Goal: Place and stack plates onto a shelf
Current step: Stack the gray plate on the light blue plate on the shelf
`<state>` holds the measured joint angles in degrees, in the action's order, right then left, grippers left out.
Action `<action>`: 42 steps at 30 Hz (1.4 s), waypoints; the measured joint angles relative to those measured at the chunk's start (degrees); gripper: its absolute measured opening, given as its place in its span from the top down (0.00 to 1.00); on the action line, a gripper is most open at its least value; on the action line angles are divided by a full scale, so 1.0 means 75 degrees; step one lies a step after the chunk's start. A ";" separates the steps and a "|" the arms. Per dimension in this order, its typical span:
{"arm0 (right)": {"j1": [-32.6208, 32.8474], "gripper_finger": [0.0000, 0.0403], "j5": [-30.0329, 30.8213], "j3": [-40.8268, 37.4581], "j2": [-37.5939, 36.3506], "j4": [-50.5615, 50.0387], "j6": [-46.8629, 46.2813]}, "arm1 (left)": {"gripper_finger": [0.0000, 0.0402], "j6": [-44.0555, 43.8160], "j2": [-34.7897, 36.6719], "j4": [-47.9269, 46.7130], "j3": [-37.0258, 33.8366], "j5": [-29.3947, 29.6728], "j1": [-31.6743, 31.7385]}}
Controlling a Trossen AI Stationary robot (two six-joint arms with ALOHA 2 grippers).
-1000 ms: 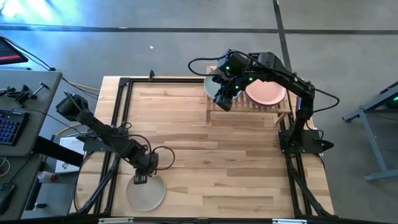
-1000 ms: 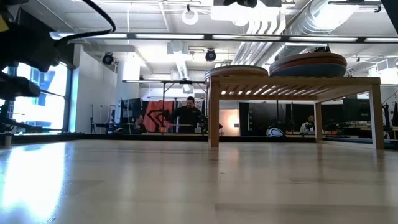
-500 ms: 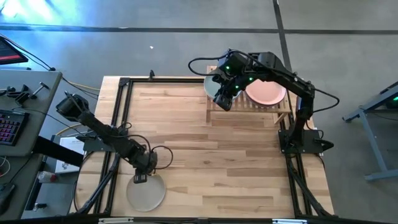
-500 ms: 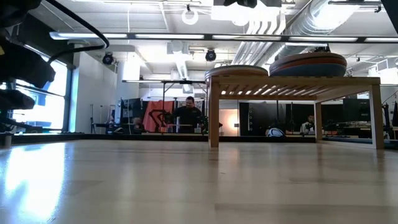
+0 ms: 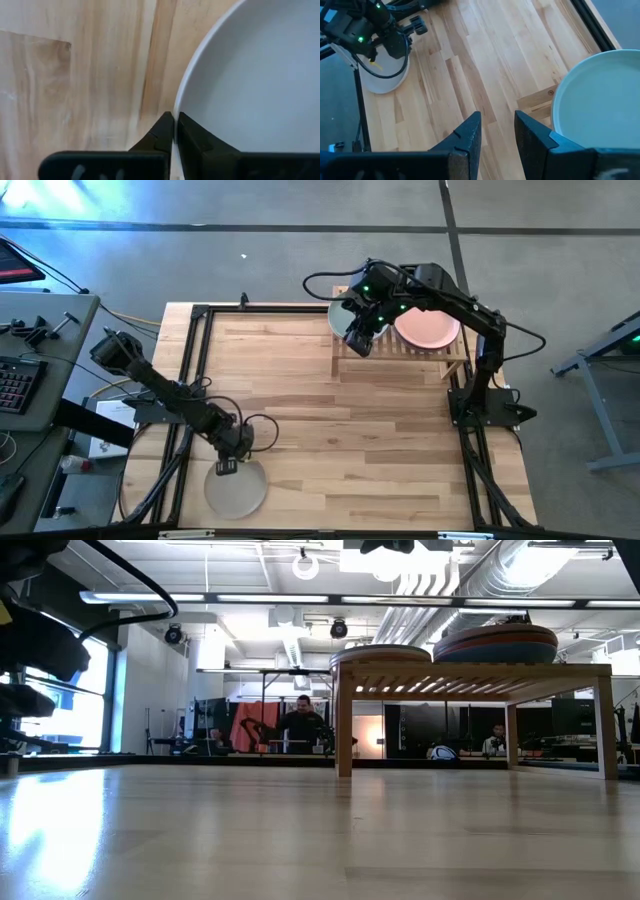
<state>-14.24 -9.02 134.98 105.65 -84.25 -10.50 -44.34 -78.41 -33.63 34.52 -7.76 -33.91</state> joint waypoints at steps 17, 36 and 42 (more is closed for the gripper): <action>-0.0377 0.77 -0.0009 0.0000 0.0000 0.0000 -0.0330 | 1.00 0.0368 0.0000 -0.1109 0.1073 -0.0351 0.2153; -0.1264 0.77 0.1085 0.0003 0.0003 0.0003 0.0035 | 1.00 0.1254 0.0000 -0.3133 0.4094 0.1309 0.5795; -0.1285 0.77 0.1783 0.0003 0.0004 0.0226 0.0095 | 1.00 0.1556 0.0000 -0.3134 0.5041 0.1990 0.6665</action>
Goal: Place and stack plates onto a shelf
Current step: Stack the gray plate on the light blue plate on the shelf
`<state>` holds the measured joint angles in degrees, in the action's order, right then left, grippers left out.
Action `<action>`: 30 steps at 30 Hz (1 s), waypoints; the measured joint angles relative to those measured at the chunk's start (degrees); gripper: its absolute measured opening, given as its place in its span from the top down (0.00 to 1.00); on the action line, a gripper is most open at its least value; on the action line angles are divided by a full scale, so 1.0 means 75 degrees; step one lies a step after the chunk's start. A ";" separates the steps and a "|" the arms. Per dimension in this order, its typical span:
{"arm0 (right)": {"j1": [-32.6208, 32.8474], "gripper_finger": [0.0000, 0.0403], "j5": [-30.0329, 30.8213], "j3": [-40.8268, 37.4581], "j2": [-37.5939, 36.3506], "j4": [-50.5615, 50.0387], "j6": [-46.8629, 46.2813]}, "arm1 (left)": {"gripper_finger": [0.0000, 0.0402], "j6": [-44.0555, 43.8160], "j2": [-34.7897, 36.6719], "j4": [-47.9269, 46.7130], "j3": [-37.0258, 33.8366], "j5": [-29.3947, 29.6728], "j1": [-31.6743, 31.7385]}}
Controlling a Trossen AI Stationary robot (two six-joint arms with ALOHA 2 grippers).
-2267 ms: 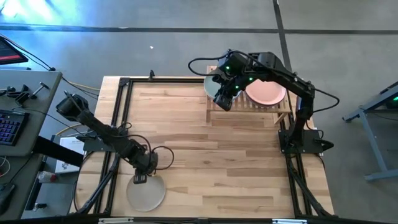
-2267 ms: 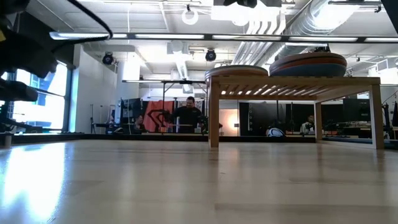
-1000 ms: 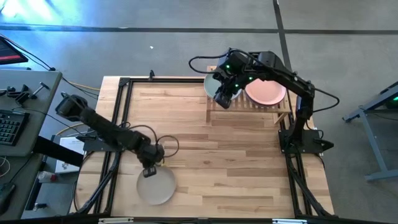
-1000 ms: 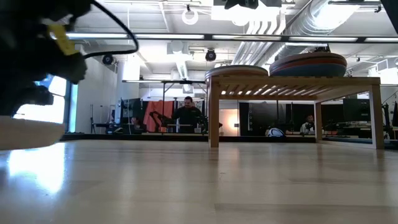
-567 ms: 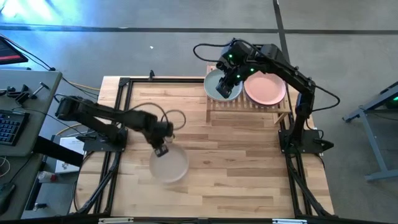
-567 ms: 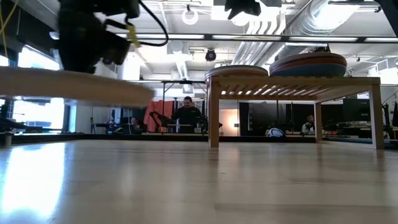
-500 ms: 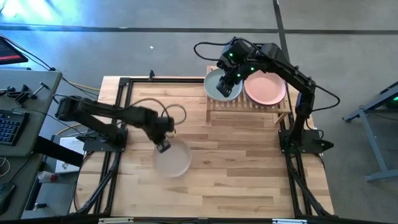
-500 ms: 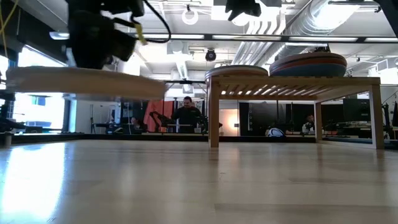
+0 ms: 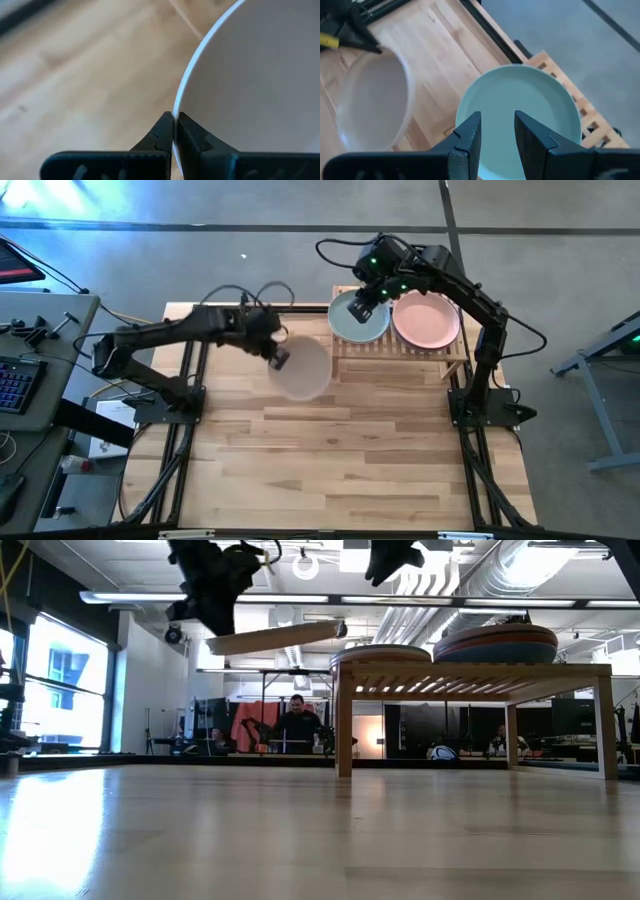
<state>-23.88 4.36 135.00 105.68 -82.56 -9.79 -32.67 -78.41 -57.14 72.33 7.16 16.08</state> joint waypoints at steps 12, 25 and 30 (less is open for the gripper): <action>0.0108 0.77 -0.0011 -0.0001 0.0001 0.0762 0.0064 | 1.00 0.1060 0.0000 0.0298 0.1216 0.1004 0.0842; 0.0657 0.77 0.0373 -0.0025 0.0216 0.0861 -0.0580 | 1.00 0.1986 -0.0015 0.1186 0.1376 0.1127 0.1008; 0.0856 0.77 0.0423 -0.0026 0.0305 0.0875 -0.0783 | 1.00 0.1994 -0.0017 0.1189 0.1376 0.1151 0.1008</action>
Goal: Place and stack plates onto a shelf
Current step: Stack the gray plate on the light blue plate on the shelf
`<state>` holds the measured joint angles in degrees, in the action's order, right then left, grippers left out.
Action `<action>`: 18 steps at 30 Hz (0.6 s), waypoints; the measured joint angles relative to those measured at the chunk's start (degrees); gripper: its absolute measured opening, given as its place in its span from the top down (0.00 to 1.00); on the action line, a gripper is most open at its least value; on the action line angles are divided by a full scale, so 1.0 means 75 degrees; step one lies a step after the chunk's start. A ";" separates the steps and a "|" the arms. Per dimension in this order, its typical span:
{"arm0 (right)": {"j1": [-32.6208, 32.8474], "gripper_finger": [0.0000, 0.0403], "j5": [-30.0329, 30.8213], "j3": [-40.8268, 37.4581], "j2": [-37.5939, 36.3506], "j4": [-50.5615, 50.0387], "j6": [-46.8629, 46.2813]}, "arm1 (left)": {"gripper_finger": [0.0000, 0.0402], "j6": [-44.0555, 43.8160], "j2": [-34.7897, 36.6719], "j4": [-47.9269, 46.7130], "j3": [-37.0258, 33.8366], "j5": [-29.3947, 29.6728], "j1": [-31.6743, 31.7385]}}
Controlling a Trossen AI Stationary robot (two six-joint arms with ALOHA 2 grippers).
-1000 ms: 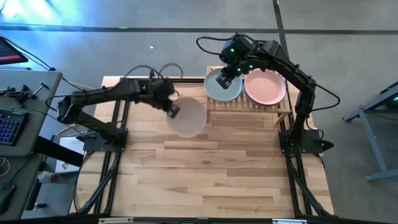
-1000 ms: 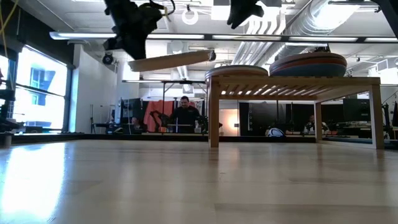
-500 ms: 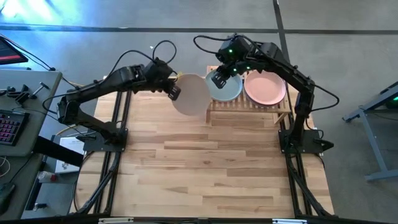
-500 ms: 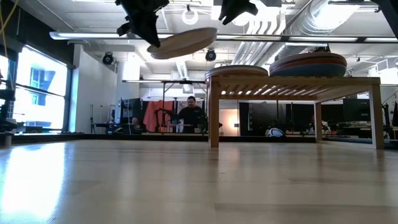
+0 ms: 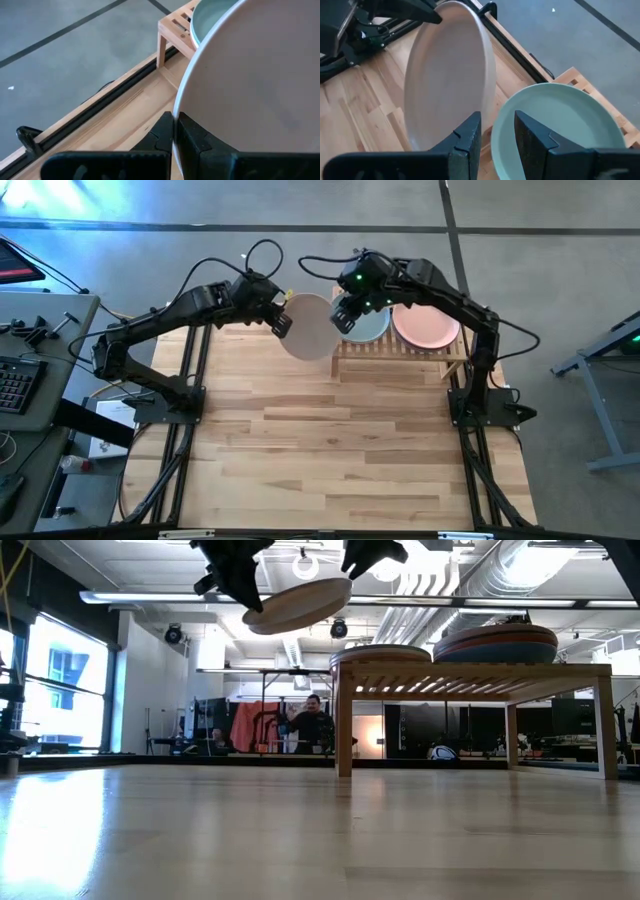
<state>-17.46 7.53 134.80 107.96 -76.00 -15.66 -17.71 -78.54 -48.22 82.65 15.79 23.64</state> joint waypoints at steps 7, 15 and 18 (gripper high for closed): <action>0.0233 0.77 -0.0005 0.0000 0.0232 -0.0026 -0.0134 | 1.00 0.0098 -0.0006 0.0007 0.0000 0.0011 0.0000; 0.0287 0.77 0.0233 -0.0003 0.0445 -0.0226 -0.0306 | 1.00 0.0248 -0.0006 0.0018 0.0000 0.0047 -0.0003; 0.0284 0.78 0.0242 -0.0003 0.0463 -0.0228 -0.0311 | 1.00 0.0253 -0.0006 0.0018 0.0000 0.0047 -0.0003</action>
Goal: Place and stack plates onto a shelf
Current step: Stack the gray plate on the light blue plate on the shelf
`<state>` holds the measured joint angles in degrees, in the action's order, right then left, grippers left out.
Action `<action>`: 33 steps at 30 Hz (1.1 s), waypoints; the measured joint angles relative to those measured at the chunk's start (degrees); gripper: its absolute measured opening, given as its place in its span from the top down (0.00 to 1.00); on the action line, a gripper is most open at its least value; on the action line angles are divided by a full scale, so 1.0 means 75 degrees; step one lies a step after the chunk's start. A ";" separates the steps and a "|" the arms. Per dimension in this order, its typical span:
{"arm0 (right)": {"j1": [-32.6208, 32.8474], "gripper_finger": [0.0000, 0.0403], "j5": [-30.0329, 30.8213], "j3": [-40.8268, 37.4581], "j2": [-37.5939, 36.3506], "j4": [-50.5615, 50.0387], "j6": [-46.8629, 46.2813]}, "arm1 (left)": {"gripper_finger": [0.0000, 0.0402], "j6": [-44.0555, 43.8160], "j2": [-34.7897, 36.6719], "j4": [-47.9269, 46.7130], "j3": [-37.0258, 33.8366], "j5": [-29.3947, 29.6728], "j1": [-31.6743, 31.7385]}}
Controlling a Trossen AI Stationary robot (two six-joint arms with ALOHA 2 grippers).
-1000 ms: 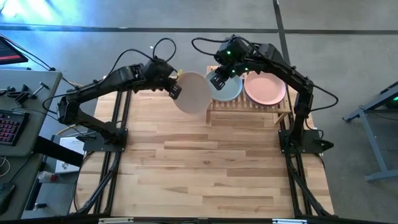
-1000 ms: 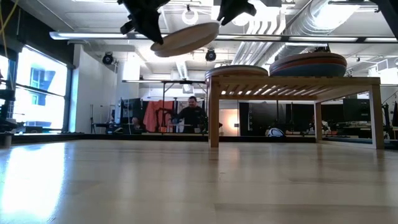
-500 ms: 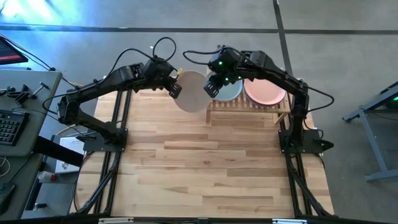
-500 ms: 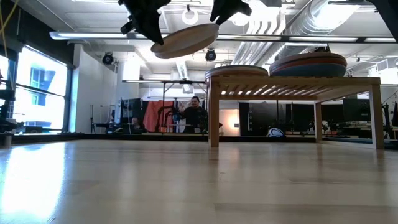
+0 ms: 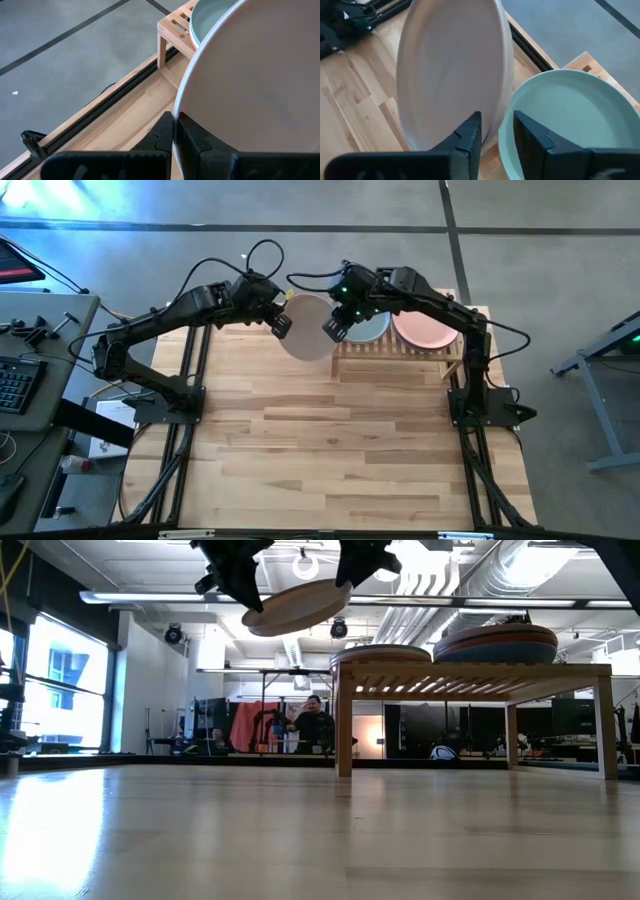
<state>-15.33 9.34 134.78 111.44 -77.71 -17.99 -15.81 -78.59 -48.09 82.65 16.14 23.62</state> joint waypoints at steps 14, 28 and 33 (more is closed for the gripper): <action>-0.0039 0.99 0.0174 -0.0003 0.0000 -0.0096 0.0047 | 0.97 -0.0002 -0.0006 0.0235 -0.0009 -0.0011 -0.0002; -0.0111 1.00 0.0145 -0.0003 0.0000 -0.0123 0.0176 | 0.88 0.0116 -0.0305 0.0306 -0.0012 -0.0930 0.0003; -0.0108 1.00 0.0140 -0.0003 0.0000 -0.0268 0.0206 | 0.79 0.0007 -0.0300 0.0842 -0.0012 -0.0935 0.0004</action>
<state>-16.14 10.39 134.76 111.44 -79.72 -16.45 -15.76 -80.84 -41.77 82.56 9.13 23.65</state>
